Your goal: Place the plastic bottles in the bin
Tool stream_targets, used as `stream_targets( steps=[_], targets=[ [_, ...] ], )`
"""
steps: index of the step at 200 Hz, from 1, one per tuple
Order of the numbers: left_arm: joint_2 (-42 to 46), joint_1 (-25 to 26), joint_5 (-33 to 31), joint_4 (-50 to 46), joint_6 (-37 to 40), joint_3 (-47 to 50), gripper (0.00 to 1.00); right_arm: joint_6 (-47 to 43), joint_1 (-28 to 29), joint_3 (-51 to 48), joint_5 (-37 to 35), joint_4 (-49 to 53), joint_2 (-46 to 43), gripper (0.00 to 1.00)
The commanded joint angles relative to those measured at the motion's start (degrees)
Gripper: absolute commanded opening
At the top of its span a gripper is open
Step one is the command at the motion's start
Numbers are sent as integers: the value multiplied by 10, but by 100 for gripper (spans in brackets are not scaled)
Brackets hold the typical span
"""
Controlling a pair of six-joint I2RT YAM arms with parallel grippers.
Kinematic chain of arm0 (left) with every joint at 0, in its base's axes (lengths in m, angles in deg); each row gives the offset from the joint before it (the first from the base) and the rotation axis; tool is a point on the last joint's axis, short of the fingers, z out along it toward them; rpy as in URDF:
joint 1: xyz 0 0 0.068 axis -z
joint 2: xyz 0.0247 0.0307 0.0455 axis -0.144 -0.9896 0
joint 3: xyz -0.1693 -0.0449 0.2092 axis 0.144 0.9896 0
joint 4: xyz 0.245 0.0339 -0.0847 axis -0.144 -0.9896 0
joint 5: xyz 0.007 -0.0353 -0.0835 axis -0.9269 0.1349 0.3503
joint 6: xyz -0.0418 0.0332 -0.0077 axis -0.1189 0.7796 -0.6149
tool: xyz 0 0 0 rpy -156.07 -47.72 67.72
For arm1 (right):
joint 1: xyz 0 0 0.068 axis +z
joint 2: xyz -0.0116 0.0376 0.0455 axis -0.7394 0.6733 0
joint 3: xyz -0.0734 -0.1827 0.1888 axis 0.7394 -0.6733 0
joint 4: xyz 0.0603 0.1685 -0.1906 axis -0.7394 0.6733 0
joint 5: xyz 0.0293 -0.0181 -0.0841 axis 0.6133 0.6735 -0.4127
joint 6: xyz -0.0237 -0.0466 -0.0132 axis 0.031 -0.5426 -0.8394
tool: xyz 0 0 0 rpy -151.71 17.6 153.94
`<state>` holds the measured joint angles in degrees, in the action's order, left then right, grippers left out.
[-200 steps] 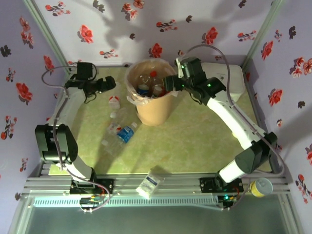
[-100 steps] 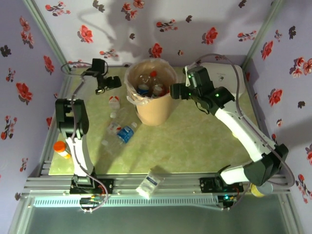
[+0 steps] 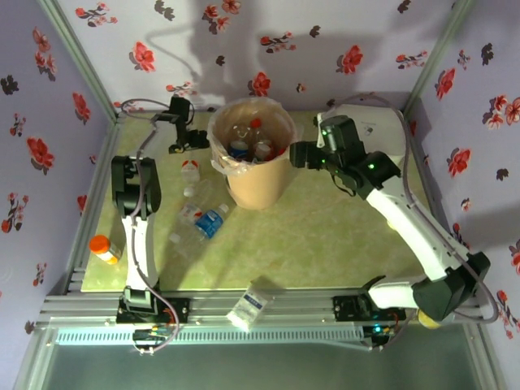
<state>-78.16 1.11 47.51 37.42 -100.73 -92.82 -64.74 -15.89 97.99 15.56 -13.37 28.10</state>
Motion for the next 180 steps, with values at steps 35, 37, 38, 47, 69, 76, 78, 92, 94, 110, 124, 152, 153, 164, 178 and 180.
stream_targets(
  steps=[35, 37, 38, 47, 69, 76, 78, 92, 94, 110, 124, 152, 153, 164, 178, 180],
  targets=[
    [-28, 2, -2, 2, 2, -18, 60, 71, -42, -38, 66, -73, -63, 82],
    [-27, 3, -2, 2, 2, -18, 59, 72, -42, -39, 65, -73, -63, 82],
    [-27, 3, -2, 2, 2, -18, 59, 72, -43, -39, 65, -73, -63, 82],
    [-24, 3, -2, 4, 2, -18, 54, 74, -47, -43, 64, -72, -63, 82],
    [-11, 1, -2, 2, 5, -21, 51, 78, -52, -48, 68, -70, -62, 82],
    [-6, 0, -2, 1, 6, -23, 51, 78, -53, -49, 68, -71, -62, 82],
    [-4, 0, -3, 1, 6, -23, 51, 78, -53, -49, 68, -71, -63, 82],
    [12, -4, -3, 1, 8, -24, 53, 78, -55, -50, 68, -73, -62, 82],
    [14, -5, -3, 1, 9, -24, 54, 78, -55, -51, 68, -73, -62, 82],
    [34, -11, -4, -2, 12, -31, 55, 78, -56, -53, 68, -76, -62, 83],
    [56, -16, -6, -5, 16, -40, 55, 79, -59, -55, 67, -79, -60, 83],
    [121, -22, -6, 3, 18, -51, 55, 80, -62, -56, 66, -83, -55, 83],
    [123, -22, -6, 4, 18, -52, 55, 80, -62, -56, 66, -83, -55, 83],
    [160, -21, -7, 20, 12, -48, 55, 81, -63, -57, 66, -87, -53, 82],
    [214, -16, -7, 62, 4, -25, 55, 84, -65, -61, 67, -95, -53, 82],
    [223, -15, -8, 71, 2, -19, 55, 85, -65, -62, 67, -96, -52, 82]
  ],
)
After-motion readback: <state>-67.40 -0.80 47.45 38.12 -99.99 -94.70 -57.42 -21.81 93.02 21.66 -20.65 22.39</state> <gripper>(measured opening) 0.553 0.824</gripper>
